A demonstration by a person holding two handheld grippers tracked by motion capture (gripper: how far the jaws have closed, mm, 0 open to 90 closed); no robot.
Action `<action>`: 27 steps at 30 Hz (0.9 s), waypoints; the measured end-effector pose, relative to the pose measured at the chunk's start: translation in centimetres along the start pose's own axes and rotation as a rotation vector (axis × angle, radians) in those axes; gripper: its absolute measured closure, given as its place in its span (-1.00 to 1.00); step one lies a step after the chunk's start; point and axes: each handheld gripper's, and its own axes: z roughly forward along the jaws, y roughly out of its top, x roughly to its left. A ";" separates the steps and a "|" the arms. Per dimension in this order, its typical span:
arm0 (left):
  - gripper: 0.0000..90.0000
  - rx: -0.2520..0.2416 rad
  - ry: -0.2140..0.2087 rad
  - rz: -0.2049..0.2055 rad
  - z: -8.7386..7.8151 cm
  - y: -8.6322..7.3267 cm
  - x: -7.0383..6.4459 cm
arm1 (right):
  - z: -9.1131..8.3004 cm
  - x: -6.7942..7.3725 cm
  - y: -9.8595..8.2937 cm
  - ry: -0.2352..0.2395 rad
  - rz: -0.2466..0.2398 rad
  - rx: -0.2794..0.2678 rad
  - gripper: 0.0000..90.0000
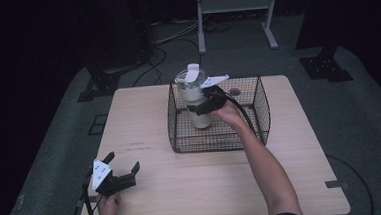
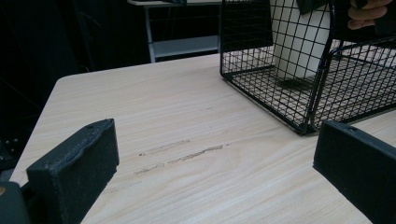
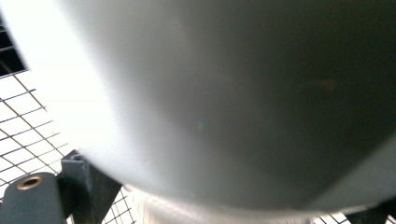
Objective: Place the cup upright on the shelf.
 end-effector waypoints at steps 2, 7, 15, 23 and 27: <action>-1.00 0.000 -0.001 0.002 0.0 0.0 0.0 | 0.1 -0.1 -0.1 -0.005 -0.003 0.002 -0.79; -1.00 0.000 -0.002 0.001 0.0 0.0 0.0 | 0.4 -0.4 -0.4 -0.026 -0.007 0.017 -0.79; -1.00 0.000 -0.003 0.001 0.0 0.0 0.0 | 0.7 -0.8 -0.8 -0.012 0.013 0.004 -0.79; -1.00 0.000 -0.004 0.004 0.0 0.0 0.0 | 0.3 -1.0 -1.3 -0.003 0.014 0.003 -0.79; -1.00 0.000 -0.003 0.004 0.0 0.0 -0.1 | 0.0 -1.2 -1.5 -0.003 0.012 0.002 -0.79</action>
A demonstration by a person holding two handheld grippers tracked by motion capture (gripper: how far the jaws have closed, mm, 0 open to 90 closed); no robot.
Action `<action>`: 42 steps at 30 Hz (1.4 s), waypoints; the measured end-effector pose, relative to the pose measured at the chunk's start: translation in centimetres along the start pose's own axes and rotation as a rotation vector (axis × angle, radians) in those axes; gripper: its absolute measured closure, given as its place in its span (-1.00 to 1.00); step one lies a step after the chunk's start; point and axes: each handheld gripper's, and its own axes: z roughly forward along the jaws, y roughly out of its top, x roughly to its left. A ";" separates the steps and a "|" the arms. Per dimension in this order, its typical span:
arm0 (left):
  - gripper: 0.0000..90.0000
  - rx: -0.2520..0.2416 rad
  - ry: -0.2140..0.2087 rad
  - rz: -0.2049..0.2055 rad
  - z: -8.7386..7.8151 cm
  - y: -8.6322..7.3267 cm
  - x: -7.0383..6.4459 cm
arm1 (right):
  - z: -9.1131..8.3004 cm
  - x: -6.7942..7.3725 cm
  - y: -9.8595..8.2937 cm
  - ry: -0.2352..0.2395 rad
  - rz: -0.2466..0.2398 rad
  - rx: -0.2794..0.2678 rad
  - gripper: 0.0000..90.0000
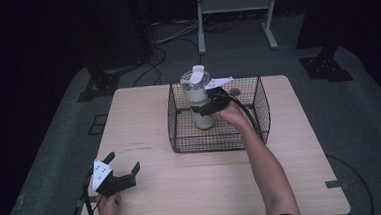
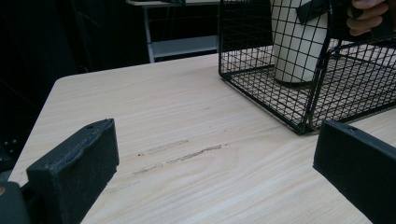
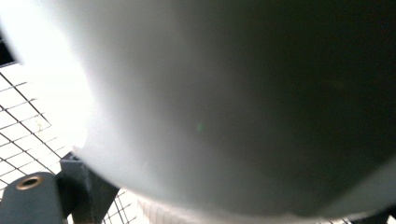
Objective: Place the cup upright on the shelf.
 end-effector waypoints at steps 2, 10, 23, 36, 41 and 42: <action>-1.00 0.000 0.000 0.003 0.0 0.0 0.0 | -0.2 -0.1 -0.1 0.007 -0.006 0.000 -0.79; -1.00 0.002 0.000 0.001 0.0 0.0 0.0 | -0.5 -0.3 -0.6 0.030 -0.011 0.004 -0.80; -1.00 0.002 0.001 0.002 0.0 0.0 -0.1 | -1.6 -0.6 -1.1 0.017 -0.028 0.034 -0.80; -1.00 0.003 0.007 -0.002 0.1 0.0 -0.1 | -2.9 -1.0 -1.6 -0.004 -0.011 0.032 -0.79; -1.00 0.005 0.008 0.003 0.1 0.0 -0.1 | -3.3 -0.9 -1.6 -0.004 -0.012 0.036 -0.78; -1.00 0.006 0.007 0.003 0.1 0.0 -0.1 | -3.3 -0.9 -1.6 -0.001 -0.013 0.034 -0.78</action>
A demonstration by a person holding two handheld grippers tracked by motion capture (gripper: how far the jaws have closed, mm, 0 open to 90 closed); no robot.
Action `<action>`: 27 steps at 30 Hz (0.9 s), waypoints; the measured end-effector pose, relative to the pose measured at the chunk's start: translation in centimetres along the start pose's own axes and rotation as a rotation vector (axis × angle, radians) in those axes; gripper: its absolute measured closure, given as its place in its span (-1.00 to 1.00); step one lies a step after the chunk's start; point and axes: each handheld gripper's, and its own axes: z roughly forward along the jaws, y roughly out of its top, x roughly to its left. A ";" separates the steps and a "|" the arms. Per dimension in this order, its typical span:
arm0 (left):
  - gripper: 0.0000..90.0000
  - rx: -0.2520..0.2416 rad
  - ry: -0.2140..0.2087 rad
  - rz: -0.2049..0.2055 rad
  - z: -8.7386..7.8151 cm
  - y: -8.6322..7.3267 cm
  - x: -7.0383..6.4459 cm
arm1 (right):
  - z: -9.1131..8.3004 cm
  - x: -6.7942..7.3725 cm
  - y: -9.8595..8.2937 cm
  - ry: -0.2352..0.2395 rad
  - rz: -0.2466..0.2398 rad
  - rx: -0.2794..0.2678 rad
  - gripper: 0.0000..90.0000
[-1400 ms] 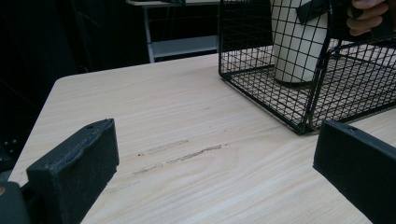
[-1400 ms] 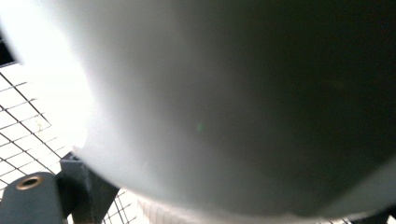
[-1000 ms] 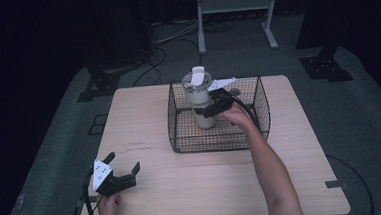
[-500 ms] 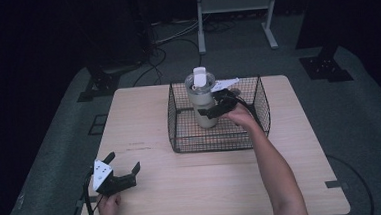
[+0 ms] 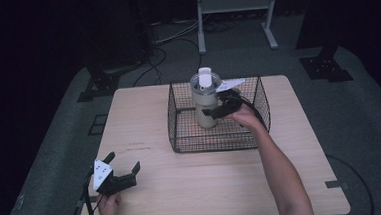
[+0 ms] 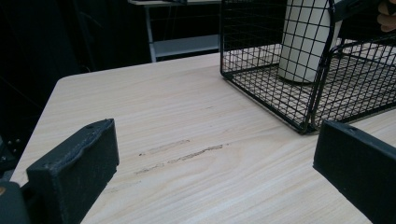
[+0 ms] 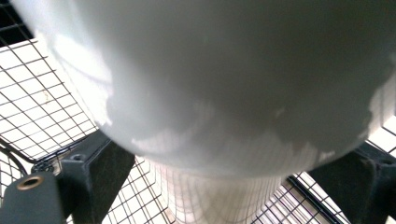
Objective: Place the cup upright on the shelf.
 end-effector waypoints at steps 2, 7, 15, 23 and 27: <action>-1.00 0.000 0.000 -0.001 0.0 0.0 0.0 | -0.2 0.1 0.1 -0.003 0.008 0.010 -0.78; -1.00 -0.003 -0.002 0.001 0.0 0.0 0.0 | -0.7 0.1 0.1 -0.010 0.024 0.021 -0.78; -1.00 -0.005 -0.005 0.003 0.0 0.0 0.0 | -1.4 0.3 -0.4 -0.034 0.055 0.041 -0.78; -1.00 -0.003 -0.002 0.003 0.0 0.0 0.0 | -3.3 0.5 0.5 -0.053 0.053 0.046 -0.78; -1.00 -0.001 -0.002 0.005 0.0 0.0 -0.1 | -4.2 0.7 0.7 -0.062 0.066 0.058 -0.78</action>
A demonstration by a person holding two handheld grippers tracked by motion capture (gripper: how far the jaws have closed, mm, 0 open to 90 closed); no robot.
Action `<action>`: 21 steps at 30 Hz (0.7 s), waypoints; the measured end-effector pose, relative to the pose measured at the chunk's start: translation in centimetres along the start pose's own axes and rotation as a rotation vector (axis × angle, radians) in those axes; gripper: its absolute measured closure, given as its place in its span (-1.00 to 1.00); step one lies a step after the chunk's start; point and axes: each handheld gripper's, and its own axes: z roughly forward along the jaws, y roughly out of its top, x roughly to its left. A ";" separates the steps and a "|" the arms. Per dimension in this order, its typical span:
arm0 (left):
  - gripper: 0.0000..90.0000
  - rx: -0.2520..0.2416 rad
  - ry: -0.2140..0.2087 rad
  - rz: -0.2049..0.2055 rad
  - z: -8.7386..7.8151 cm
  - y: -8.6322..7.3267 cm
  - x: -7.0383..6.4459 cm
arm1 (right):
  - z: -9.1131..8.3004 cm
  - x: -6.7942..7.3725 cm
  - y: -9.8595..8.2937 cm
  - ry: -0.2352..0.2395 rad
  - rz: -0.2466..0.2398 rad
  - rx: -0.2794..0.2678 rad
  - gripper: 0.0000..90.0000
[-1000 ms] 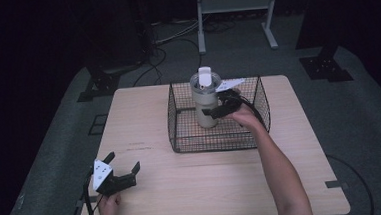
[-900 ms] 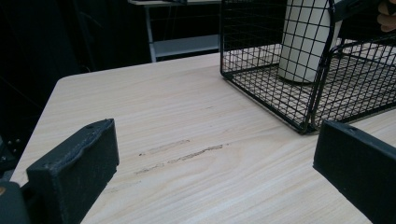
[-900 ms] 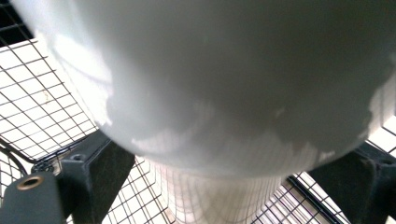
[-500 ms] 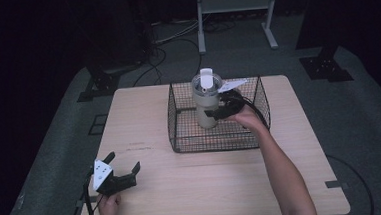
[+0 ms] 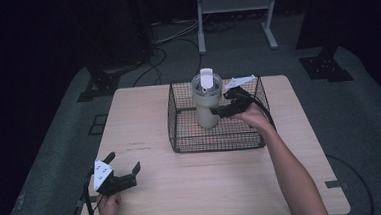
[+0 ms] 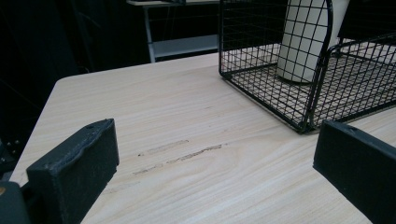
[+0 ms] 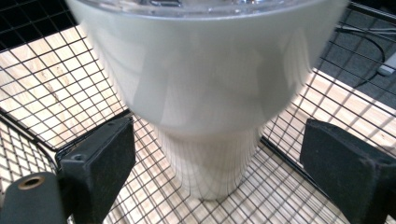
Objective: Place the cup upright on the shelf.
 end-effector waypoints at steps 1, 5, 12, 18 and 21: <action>-1.00 0.000 -0.001 0.000 0.0 0.0 0.0 | -0.2 0.0 0.0 0.002 0.003 0.007 -0.78; -1.00 0.000 -0.002 0.001 0.0 0.0 0.0 | -1.0 0.1 -0.1 0.003 0.015 0.010 -0.78; -1.00 0.001 0.000 0.003 0.0 0.0 0.0 | -2.3 0.2 -0.2 -0.006 0.028 0.000 -0.78; -1.00 0.000 -0.001 0.004 0.0 0.0 0.0 | -3.4 0.5 -0.2 -0.027 0.030 -0.003 -0.78; -1.00 0.000 -0.001 0.005 0.0 0.0 0.0 | -3.9 0.7 -0.2 -0.028 0.019 -0.010 -0.78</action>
